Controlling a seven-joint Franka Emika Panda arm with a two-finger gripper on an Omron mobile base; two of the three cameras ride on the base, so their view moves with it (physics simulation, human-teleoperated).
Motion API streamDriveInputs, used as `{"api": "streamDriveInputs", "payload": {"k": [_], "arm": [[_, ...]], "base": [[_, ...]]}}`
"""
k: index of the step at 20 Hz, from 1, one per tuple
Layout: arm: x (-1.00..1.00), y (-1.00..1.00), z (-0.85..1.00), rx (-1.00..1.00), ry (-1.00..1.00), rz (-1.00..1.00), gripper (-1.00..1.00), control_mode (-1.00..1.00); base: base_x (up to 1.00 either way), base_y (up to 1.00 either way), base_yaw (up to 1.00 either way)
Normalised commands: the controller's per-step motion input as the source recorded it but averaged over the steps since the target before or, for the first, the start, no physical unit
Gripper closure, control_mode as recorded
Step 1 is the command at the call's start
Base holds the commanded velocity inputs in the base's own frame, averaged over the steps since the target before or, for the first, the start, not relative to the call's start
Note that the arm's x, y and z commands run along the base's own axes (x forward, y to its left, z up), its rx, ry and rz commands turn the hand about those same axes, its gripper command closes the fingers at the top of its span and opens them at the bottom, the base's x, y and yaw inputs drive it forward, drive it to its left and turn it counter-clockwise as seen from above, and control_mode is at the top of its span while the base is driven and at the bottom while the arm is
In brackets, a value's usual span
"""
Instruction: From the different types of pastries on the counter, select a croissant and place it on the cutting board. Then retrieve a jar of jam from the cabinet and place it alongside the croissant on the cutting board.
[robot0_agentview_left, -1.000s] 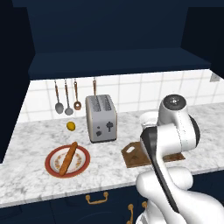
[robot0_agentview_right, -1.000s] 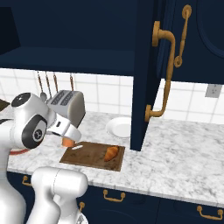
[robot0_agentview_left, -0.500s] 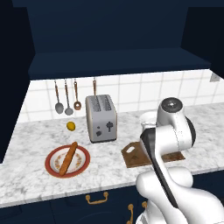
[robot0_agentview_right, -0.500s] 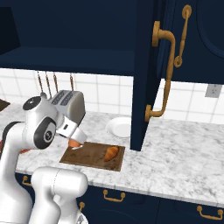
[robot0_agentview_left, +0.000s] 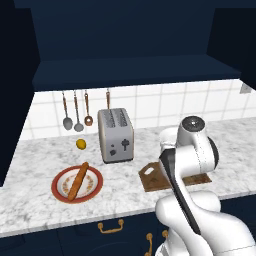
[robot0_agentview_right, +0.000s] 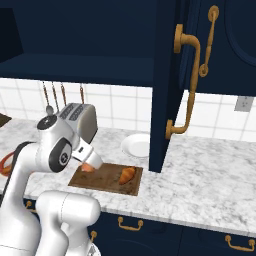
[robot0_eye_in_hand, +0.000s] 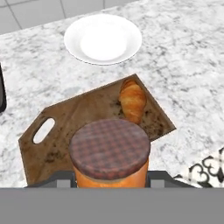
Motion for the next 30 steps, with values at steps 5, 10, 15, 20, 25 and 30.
{"api": "streamDriveInputs", "payload": {"k": [5, 10, 15, 20, 25, 30], "arm": [[0.0, -0.06, -0.56, 0.0, -0.26, 0.0, 1.0, -1.0], [0.0, 0.0, -0.77, 0.0, -0.34, 0.0, 1.0, -1.0], [0.0, -0.06, -0.89, 0.0, -0.3, 0.0, 1.0, -1.0], [0.0, -0.05, -0.65, -0.03, -0.19, 0.0, 1.0, -1.0], [-0.03, -0.02, -0.51, -0.11, -0.13, 0.0, 1.0, -1.0], [-0.01, -0.17, -0.83, -0.05, -0.12, 0.0, 1.0, -1.0]], "base": [[0.0, 0.0, 0.0], [0.0, 0.0, 0.0], [0.0, 0.0, 0.0], [0.0, 0.0, 0.0], [0.0, 0.0, 0.0], [0.0, 0.0, 0.0]]}}
